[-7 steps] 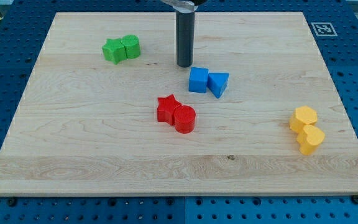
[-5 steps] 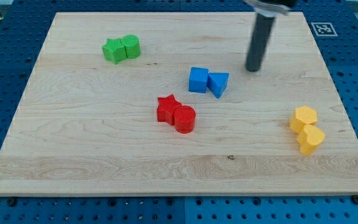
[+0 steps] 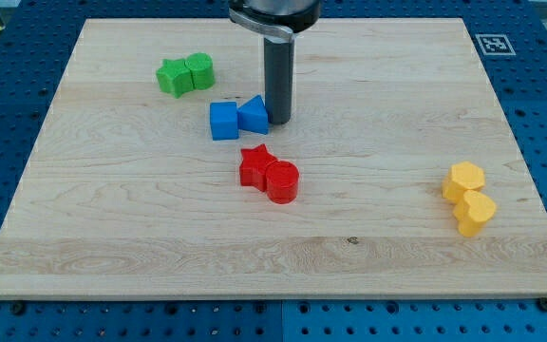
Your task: Move the blue blocks towards the center left
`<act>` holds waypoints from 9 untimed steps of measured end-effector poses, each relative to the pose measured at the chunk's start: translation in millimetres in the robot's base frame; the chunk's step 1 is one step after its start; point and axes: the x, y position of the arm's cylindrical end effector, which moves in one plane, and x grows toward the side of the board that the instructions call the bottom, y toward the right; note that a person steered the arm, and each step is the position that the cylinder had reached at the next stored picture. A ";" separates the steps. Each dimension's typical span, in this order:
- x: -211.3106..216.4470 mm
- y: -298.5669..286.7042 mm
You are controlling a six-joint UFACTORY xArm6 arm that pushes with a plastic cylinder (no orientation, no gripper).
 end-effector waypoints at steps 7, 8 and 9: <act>16.2 -81.1; 23.0 -106.9; 1.0 -70.5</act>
